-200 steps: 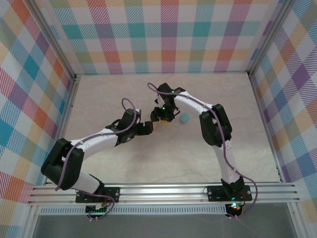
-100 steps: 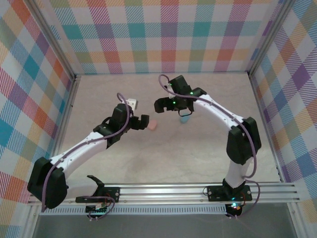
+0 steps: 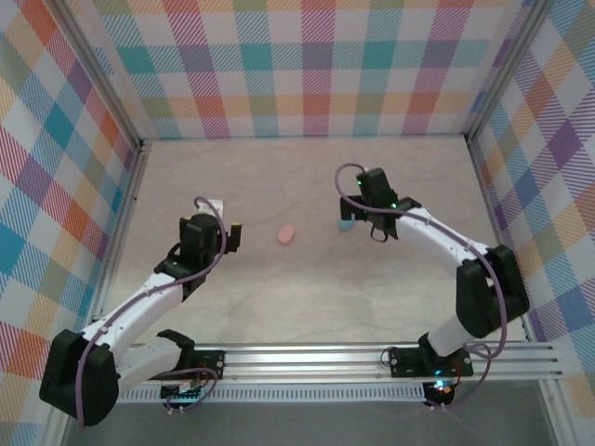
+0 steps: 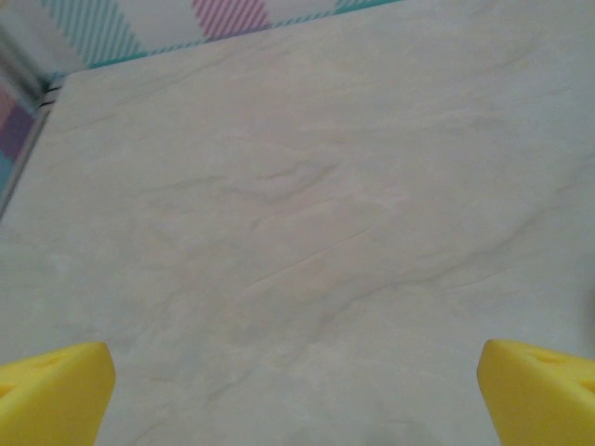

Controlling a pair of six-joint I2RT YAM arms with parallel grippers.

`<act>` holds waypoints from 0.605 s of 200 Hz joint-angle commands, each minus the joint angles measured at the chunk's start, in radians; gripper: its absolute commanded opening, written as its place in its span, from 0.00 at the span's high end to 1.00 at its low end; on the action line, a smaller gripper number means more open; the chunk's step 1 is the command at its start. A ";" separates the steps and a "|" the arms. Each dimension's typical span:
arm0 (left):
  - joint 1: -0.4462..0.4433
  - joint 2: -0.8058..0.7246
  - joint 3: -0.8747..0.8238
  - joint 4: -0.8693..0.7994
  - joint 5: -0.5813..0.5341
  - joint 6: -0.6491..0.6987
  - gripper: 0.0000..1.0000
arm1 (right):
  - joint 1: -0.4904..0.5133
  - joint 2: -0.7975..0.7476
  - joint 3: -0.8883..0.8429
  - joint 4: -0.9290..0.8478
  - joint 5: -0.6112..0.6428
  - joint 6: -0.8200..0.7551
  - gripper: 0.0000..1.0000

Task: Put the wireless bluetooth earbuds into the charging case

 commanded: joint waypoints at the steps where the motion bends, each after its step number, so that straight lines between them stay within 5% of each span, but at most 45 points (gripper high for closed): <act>1: 0.044 -0.036 -0.070 0.132 -0.063 0.024 0.00 | -0.029 -0.102 -0.185 0.300 0.112 -0.134 0.00; 26: 0.094 -0.033 -0.153 0.232 -0.018 0.021 0.00 | -0.081 -0.147 -0.353 0.522 0.123 -0.198 0.00; 121: 0.161 0.182 -0.230 0.565 0.090 0.065 0.00 | -0.181 -0.144 -0.446 0.703 0.099 -0.256 0.00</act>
